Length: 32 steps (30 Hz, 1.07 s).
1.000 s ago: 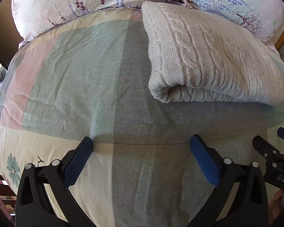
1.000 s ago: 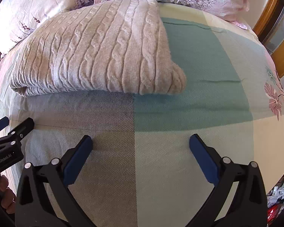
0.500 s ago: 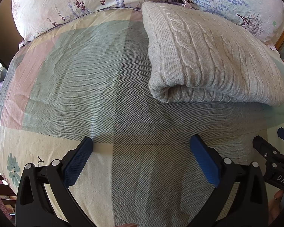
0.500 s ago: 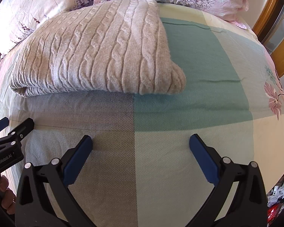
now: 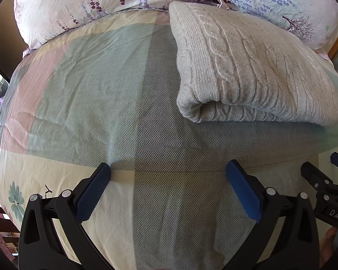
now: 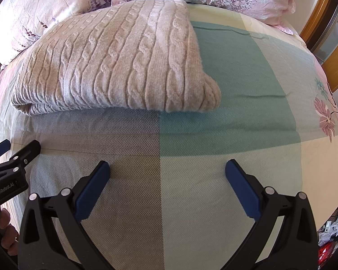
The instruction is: Fold small clothes
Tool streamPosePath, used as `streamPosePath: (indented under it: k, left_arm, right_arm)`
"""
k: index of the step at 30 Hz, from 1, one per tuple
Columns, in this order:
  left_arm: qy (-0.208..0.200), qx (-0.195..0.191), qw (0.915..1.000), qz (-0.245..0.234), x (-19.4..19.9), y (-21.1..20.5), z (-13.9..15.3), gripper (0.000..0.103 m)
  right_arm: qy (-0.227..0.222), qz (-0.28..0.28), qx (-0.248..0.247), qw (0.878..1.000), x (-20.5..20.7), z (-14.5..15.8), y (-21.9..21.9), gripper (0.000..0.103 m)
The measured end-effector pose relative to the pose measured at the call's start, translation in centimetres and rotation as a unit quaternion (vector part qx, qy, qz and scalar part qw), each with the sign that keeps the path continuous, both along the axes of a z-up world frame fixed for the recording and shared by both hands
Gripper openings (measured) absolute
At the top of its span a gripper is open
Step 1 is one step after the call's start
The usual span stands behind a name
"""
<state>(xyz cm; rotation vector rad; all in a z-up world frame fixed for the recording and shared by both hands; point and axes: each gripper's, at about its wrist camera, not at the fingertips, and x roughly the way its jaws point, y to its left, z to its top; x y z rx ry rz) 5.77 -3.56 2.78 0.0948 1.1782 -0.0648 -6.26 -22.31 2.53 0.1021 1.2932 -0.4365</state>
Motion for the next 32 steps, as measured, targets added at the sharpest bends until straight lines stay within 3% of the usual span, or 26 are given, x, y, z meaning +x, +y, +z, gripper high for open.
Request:
streamPosePath:
  k: [32]
  left_arm:
    - [0.012,-0.001,0.9999,-0.002,1.1,0.4,-0.2,0.102]
  right_arm:
    - [-0.005,-0.004,-0.002,1.000,-0.1,0.0,0.1,0.101]
